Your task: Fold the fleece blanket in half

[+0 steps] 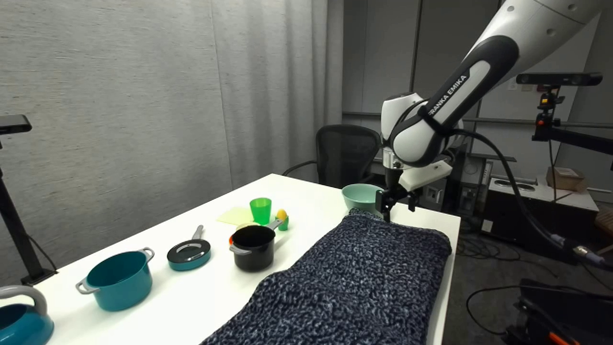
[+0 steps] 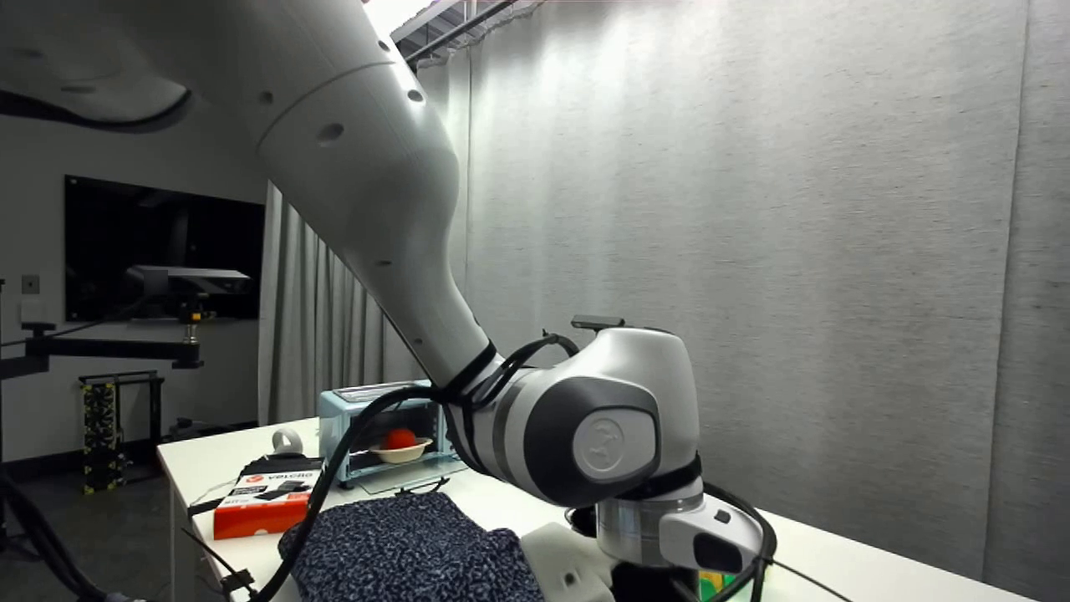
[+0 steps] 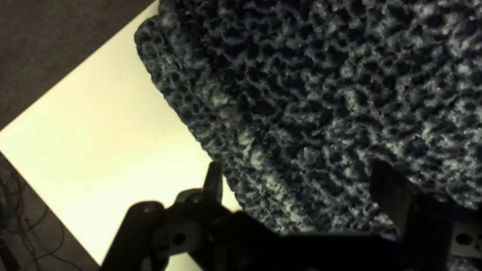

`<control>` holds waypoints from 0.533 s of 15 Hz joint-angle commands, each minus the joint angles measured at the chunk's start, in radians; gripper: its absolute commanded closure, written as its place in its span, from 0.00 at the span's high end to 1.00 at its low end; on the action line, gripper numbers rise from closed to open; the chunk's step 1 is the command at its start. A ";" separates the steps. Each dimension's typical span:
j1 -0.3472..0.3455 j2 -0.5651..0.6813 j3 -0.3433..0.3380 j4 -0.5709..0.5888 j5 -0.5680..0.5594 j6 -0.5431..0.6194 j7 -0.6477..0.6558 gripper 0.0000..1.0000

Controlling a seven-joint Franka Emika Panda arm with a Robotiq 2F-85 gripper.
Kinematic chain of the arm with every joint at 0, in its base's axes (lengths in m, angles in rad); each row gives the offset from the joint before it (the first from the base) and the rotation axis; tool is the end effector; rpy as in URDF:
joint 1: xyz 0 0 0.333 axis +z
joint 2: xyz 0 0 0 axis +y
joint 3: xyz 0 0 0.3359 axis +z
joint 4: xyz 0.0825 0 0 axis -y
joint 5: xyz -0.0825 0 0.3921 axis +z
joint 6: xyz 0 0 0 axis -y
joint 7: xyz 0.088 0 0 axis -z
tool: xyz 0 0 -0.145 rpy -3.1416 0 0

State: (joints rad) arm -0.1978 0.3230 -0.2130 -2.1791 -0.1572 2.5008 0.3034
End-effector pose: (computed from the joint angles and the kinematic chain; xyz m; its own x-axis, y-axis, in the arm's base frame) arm 0.5245 -0.2329 0.2193 0.8390 -0.5427 0.0395 -0.5417 -0.8261 0.1557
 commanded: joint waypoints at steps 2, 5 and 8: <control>-0.035 0.126 0.011 0.100 0.066 -0.040 -0.237 1.00; -0.002 0.158 -0.057 0.111 -0.024 -0.015 -0.190 1.00; -0.006 0.172 -0.088 0.106 -0.054 0.027 -0.167 1.00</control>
State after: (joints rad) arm -0.2108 0.4717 -0.2654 -2.0917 -0.1811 2.4977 0.1188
